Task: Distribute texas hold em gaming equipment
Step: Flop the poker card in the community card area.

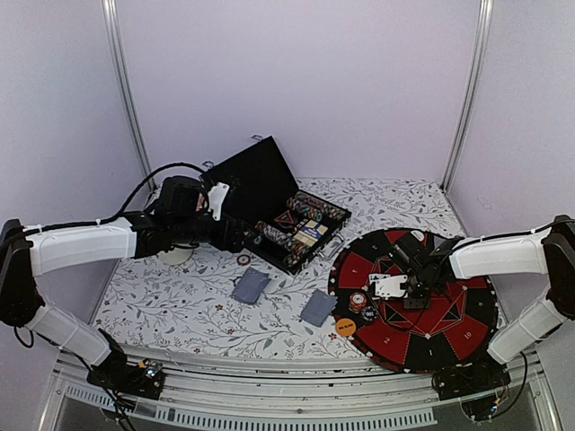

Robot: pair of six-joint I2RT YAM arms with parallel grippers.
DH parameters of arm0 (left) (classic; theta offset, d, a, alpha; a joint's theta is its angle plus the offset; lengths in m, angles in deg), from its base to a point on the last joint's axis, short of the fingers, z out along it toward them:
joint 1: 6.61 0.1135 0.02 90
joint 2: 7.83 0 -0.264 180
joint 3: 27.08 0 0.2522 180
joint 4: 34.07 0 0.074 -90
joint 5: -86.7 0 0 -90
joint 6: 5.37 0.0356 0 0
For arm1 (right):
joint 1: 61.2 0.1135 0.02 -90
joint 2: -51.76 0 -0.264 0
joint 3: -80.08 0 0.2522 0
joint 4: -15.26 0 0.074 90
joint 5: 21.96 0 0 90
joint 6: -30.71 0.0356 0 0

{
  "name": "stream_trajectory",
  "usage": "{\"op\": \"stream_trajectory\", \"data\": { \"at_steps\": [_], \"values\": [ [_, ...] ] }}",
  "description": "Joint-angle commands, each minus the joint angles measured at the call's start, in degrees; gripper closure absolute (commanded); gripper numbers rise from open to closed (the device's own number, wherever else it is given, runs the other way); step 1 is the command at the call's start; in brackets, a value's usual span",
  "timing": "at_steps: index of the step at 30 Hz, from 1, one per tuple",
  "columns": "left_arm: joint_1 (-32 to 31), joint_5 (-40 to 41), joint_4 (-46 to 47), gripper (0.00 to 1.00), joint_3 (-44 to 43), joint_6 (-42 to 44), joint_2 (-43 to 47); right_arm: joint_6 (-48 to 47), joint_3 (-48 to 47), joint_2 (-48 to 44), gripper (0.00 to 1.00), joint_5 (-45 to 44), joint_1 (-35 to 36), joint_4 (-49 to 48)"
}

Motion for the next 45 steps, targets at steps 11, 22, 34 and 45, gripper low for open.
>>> {"op": "stream_trajectory", "data": {
  "at_steps": [11, 22, 34, 45],
  "values": [
    [1.1, -0.8, -1.0, 0.14, 1.1, 0.0, 0.6, -2.2, -1.1, 3.4, 0.98, 0.2, -1.4, -2.0],
    [-0.4, 3.3, -6.3, 0.07, 0.7, -0.6, -3.3, -1.4, -1.2, 2.5, 0.69, -1.7, 0.5, 1.6],
    [-6.3, 9.3, -16.2, 0.02, -3.4, -2.5, -11.5, 5.3, -9.7, -2.9, 0.01, -7.4, 1.1, 8.4],
    [-13.3, 14.5, -20.6, 0.02, -2.8, -6.7, -12.9, 7.3, -13.1, -7.1, 0.01, -6.3, 1.1, 8.3]
  ]
}}
